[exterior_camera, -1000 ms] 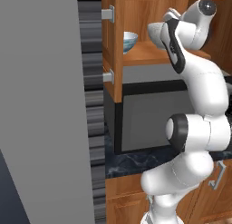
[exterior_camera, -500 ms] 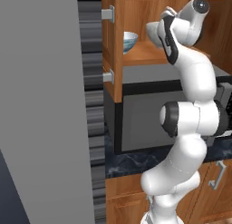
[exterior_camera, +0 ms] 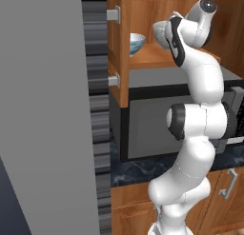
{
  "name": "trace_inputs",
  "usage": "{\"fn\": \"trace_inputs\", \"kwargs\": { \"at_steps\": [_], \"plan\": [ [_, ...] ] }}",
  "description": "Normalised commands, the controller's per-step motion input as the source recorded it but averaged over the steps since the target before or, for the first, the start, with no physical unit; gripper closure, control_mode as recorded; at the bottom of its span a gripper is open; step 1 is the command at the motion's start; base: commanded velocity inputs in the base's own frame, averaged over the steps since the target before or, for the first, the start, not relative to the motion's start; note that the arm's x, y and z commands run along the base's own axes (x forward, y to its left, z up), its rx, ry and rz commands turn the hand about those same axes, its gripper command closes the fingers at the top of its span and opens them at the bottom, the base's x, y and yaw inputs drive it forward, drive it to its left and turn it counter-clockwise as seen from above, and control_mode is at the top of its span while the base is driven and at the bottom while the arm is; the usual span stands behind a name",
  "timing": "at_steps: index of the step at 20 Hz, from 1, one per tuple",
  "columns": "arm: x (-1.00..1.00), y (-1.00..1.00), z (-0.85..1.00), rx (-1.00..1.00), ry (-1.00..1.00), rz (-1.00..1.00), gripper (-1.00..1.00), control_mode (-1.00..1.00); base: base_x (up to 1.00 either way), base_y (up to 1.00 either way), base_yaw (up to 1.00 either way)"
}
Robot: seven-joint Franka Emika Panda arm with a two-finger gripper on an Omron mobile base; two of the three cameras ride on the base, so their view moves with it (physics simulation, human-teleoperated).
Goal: Take the smaller bowl and place it next to the appetizer plate on the dining counter , and place the larger bowl next to the plate with cooked food.
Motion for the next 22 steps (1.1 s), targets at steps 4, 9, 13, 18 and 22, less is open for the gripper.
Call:
{"fn": "trace_inputs", "kwargs": {
  "at_steps": [4,9,13,18,22],
  "plan": [
    [0.09,0.0,-0.17,0.0,0.01,0.0,1.0,-1.0,0.0,0.0,0.0],
    [-0.03,0.0,-0.06,0.0,0.0,0.0,1.0,-1.0,0.0,0.0,0.0],
    [-0.86,0.0,-0.41,0.0,-0.01,-0.03,1.0,-1.0,0.0,0.0,0.0],
    [-1.0,0.13,-0.39,0.0,-0.03,0.0,1.0,-1.0,0.0,0.0,0.0],
    [-1.0,0.45,-0.28,-0.01,-0.1,0.01,1.0,-1.0,0.0,0.0,0.0]
  ]
}}
